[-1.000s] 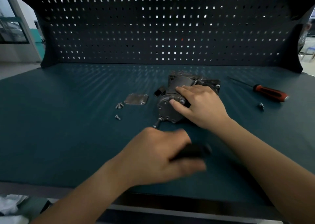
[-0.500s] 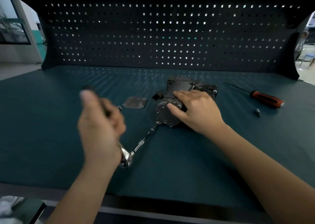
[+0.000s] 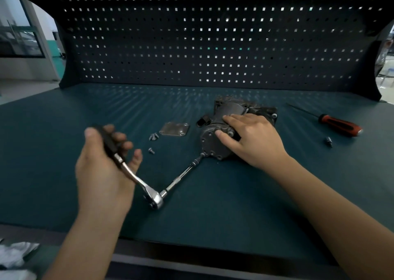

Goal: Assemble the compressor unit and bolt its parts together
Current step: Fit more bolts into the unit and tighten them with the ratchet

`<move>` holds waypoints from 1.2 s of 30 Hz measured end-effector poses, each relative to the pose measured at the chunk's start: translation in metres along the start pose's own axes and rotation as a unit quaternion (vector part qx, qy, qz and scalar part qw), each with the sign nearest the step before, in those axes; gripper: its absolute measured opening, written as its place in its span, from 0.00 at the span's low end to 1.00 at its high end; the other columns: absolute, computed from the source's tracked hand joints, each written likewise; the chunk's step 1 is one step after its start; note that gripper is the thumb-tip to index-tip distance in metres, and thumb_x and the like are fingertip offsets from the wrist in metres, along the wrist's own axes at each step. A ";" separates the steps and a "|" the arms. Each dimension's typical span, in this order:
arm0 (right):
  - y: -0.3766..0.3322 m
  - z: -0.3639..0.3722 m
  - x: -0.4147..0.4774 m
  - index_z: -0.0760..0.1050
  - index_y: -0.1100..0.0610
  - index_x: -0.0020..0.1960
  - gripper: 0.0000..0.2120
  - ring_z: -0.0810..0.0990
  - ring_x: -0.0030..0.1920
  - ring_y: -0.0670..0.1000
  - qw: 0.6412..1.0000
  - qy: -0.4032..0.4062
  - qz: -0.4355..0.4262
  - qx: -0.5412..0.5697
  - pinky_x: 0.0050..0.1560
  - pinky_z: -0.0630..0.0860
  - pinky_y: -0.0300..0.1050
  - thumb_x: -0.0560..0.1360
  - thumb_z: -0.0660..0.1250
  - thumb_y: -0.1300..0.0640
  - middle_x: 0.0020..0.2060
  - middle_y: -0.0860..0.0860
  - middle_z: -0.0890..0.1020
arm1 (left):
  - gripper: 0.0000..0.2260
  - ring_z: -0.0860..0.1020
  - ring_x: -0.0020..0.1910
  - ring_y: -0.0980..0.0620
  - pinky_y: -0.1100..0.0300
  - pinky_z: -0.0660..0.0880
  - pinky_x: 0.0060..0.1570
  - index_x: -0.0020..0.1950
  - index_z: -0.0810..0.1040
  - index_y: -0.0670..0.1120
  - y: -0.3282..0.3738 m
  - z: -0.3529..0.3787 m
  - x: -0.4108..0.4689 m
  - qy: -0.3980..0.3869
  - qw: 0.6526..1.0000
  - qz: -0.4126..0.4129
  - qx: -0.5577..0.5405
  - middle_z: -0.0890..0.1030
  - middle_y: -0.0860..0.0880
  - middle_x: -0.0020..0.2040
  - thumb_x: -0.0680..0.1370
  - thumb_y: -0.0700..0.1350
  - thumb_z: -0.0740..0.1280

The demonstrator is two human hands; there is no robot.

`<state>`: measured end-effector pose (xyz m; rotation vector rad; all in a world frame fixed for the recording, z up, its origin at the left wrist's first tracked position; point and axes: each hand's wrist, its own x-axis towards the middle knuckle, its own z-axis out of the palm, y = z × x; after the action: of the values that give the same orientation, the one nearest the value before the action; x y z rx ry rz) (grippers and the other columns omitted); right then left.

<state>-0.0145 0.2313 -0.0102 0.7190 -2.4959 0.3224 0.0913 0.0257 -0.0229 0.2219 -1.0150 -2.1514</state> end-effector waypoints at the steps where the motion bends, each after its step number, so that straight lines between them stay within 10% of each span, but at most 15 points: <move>1: 0.000 0.000 0.000 0.74 0.60 0.64 0.24 0.75 0.61 0.57 1.000 -0.001 0.000 0.000 0.62 0.69 0.51 0.76 0.62 0.44 0.60 0.59 0.78 | 0.14 0.74 0.26 0.60 0.65 0.74 0.33 0.40 0.73 0.50 0.001 -0.006 0.005 0.048 0.997 -0.048 -0.042 0.75 0.57 0.30 0.80 0.53 0.56; 6: 0.000 -0.001 0.000 0.73 0.59 0.65 0.25 0.75 0.61 0.56 1.000 -0.003 0.003 0.003 0.62 0.68 0.50 0.76 0.61 0.43 0.61 0.57 0.78 | 0.08 0.67 0.22 0.60 0.69 0.65 0.27 0.35 0.65 0.48 0.002 -0.017 0.010 0.119 0.967 -0.171 -0.149 0.67 0.56 0.28 0.74 0.42 0.54; 12: -0.001 0.000 0.001 0.73 0.59 0.65 0.24 0.74 0.62 0.56 1.000 -0.006 0.006 0.009 0.63 0.67 0.50 0.76 0.61 0.43 0.62 0.57 0.77 | 0.12 0.62 0.17 0.60 0.71 0.58 0.18 0.26 0.72 0.50 0.008 0.043 -0.047 -0.243 0.969 0.016 0.032 0.67 0.53 0.21 0.66 0.56 0.62; 16: -0.002 -0.001 0.001 0.74 0.59 0.65 0.24 0.74 0.62 0.57 1.000 -0.006 0.007 0.013 0.63 0.67 0.51 0.75 0.63 0.44 0.61 0.58 0.77 | 0.14 0.70 0.28 0.62 0.73 0.61 0.29 0.41 0.71 0.54 -0.030 0.038 -0.081 -0.530 0.655 0.301 0.447 0.74 0.54 0.32 0.68 0.63 0.62; 17: -0.001 -0.001 0.000 0.74 0.59 0.64 0.24 0.75 0.62 0.57 1.000 -0.004 0.007 0.014 0.63 0.68 0.52 0.75 0.63 0.45 0.61 0.58 0.78 | 0.12 0.69 0.27 0.61 0.73 0.61 0.29 0.43 0.71 0.56 -0.030 0.036 -0.078 -0.505 0.684 0.305 0.429 0.74 0.55 0.33 0.69 0.63 0.61; 20: -0.002 -0.002 0.000 0.73 0.59 0.65 0.24 0.74 0.62 0.57 1.000 -0.008 0.008 0.010 0.63 0.67 0.51 0.75 0.63 0.45 0.61 0.58 0.77 | 0.09 0.64 0.21 0.63 0.72 0.62 0.22 0.32 0.76 0.54 -0.004 0.036 -0.045 -0.284 0.922 0.142 0.221 0.70 0.55 0.22 0.67 0.56 0.62; 23: -0.002 -0.002 0.000 0.73 0.58 0.65 0.24 0.74 0.62 0.56 1.000 -0.008 0.005 0.008 0.63 0.66 0.50 0.76 0.62 0.44 0.62 0.56 0.77 | 0.17 0.66 0.19 0.60 0.69 0.69 0.24 0.33 0.69 0.50 0.008 0.010 0.003 -0.007 1.000 -0.016 -0.003 0.68 0.55 0.25 0.77 0.59 0.59; 26: -0.002 -0.003 0.000 0.73 0.59 0.65 0.24 0.75 0.61 0.56 1.000 -0.009 0.002 0.012 0.61 0.67 0.49 0.76 0.62 0.44 0.61 0.56 0.78 | 0.17 0.76 0.24 0.62 0.63 0.74 0.47 0.40 0.69 0.48 -0.002 -0.014 0.014 0.133 0.974 -0.136 -0.122 0.74 0.55 0.31 0.80 0.58 0.55; 28: -0.001 -0.003 0.000 0.74 0.60 0.64 0.23 0.76 0.60 0.57 1.000 -0.003 0.004 0.021 0.61 0.68 0.50 0.75 0.63 0.45 0.60 0.57 0.79 | 0.17 0.74 0.23 0.61 0.65 0.73 0.40 0.38 0.69 0.49 -0.004 -0.012 0.008 0.123 0.973 -0.131 -0.146 0.74 0.56 0.27 0.80 0.58 0.55; 33: -0.002 -0.002 0.000 0.74 0.59 0.64 0.23 0.76 0.61 0.56 1.000 -0.002 0.003 0.019 0.61 0.68 0.50 0.75 0.63 0.45 0.60 0.56 0.78 | 0.16 0.60 0.17 0.60 0.71 0.57 0.18 0.28 0.70 0.50 0.004 0.034 -0.032 -0.159 0.987 0.023 0.032 0.66 0.53 0.21 0.73 0.56 0.61; 35: -0.002 -0.002 0.001 0.74 0.59 0.64 0.23 0.76 0.60 0.56 1.000 -0.002 0.003 0.016 0.60 0.69 0.50 0.75 0.64 0.45 0.60 0.56 0.79 | 0.11 0.64 0.20 0.61 0.71 0.60 0.21 0.31 0.73 0.51 -0.003 0.047 -0.061 -0.356 0.891 0.162 0.230 0.70 0.50 0.23 0.68 0.56 0.63; 36: -0.001 -0.003 0.001 0.74 0.59 0.64 0.24 0.76 0.60 0.56 1.000 -0.003 0.003 0.014 0.60 0.68 0.50 0.75 0.63 0.45 0.60 0.56 0.78 | 0.11 0.66 0.21 0.60 0.70 0.62 0.23 0.34 0.72 0.50 -0.016 0.046 -0.076 -0.431 0.786 0.264 0.356 0.72 0.51 0.26 0.69 0.57 0.63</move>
<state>-0.0129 0.2310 -0.0073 0.7258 -2.5033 0.3585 0.1166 0.1114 -0.0148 -0.7047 -2.0874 -1.2116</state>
